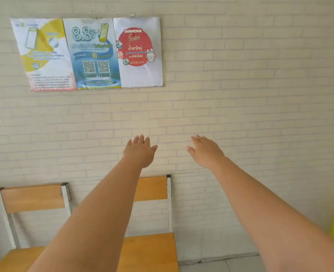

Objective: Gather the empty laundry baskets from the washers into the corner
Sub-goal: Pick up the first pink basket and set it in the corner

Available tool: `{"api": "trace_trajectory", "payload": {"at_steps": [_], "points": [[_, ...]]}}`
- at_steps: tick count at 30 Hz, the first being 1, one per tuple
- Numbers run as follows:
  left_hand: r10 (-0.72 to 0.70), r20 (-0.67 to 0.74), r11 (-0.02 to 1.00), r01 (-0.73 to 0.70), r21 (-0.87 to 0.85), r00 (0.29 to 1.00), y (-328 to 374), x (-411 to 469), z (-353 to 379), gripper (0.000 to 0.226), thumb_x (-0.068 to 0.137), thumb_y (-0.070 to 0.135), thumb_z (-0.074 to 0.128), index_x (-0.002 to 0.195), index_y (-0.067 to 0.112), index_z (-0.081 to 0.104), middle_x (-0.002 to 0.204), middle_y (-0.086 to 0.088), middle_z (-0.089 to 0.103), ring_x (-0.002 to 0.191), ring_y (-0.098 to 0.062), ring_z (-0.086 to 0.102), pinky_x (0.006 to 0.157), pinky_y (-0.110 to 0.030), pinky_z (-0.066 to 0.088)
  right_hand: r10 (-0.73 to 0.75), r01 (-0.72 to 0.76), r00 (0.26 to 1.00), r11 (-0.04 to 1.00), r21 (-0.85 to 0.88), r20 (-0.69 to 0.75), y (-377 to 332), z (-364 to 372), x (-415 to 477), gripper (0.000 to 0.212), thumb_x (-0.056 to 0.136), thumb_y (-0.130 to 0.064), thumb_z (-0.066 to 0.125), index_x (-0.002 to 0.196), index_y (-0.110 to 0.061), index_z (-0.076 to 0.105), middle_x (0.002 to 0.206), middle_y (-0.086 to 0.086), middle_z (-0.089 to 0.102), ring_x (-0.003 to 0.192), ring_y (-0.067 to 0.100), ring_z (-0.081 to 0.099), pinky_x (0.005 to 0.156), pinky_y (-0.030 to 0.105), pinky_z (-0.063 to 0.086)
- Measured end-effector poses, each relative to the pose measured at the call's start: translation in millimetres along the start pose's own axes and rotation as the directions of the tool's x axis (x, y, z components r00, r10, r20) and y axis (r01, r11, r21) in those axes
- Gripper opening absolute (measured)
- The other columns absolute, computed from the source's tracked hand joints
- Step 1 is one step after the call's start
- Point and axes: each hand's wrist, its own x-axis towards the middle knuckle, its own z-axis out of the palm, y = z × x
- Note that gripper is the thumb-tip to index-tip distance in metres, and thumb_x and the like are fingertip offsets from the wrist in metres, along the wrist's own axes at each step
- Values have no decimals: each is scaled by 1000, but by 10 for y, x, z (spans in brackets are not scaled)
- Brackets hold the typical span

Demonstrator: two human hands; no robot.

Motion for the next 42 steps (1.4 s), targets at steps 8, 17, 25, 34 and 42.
{"api": "trace_trajectory", "payload": {"at_steps": [8, 17, 25, 34, 42], "points": [[127, 82, 992, -129, 17, 989, 251, -139, 506, 63, 103, 44, 12, 156, 10, 9, 164, -10, 4, 152, -24, 2, 123, -43, 5, 132, -132, 986, 991, -10, 99, 266, 347, -614, 59, 103, -43, 25, 152, -10, 20, 161, 9, 18, 147, 26, 16, 119, 41, 18], [327, 197, 945, -323, -53, 924, 943, -463, 1379, 63, 102, 48, 17, 153, 10, 22, 162, -11, 17, 149, -31, 16, 120, -44, 15, 353, -356, 912, 934, -25, 211, 902, 846, -1741, 58, 102, -43, 27, 151, -10, 25, 159, 10, 23, 145, 26, 23, 115, 39, 23], [477, 305, 878, -427, -218, 824, 1882, -970, 2092, 63, 102, 48, 20, 153, 11, 22, 162, -11, 18, 149, -29, 17, 121, -42, 16, 545, -572, 791, 820, 19, 279, 1656, 1269, -2880, 52, 100, -39, 35, 143, -9, 37, 146, 12, 41, 135, 30, 37, 107, 42, 35], [567, 380, 821, -467, -328, 731, 3199, -1534, 2635, 60, 102, 47, 26, 152, 15, 28, 160, -8, 24, 147, -29, 21, 117, -43, 21, 683, -722, 656, 692, 6, 321, 2603, 1479, -4129, 57, 101, -37, 34, 149, -8, 28, 154, 13, 32, 142, 28, 30, 114, 41, 27], [640, 433, 768, -513, -384, 635, 4337, -1747, 3009, 58, 102, 45, 30, 151, 14, 31, 157, -7, 31, 144, -29, 28, 114, -43, 28, 780, -830, 543, 555, 59, 312, 3479, 1464, -4836, 53, 101, -38, 36, 143, -6, 35, 145, 15, 43, 132, 30, 41, 107, 42, 35]]}}
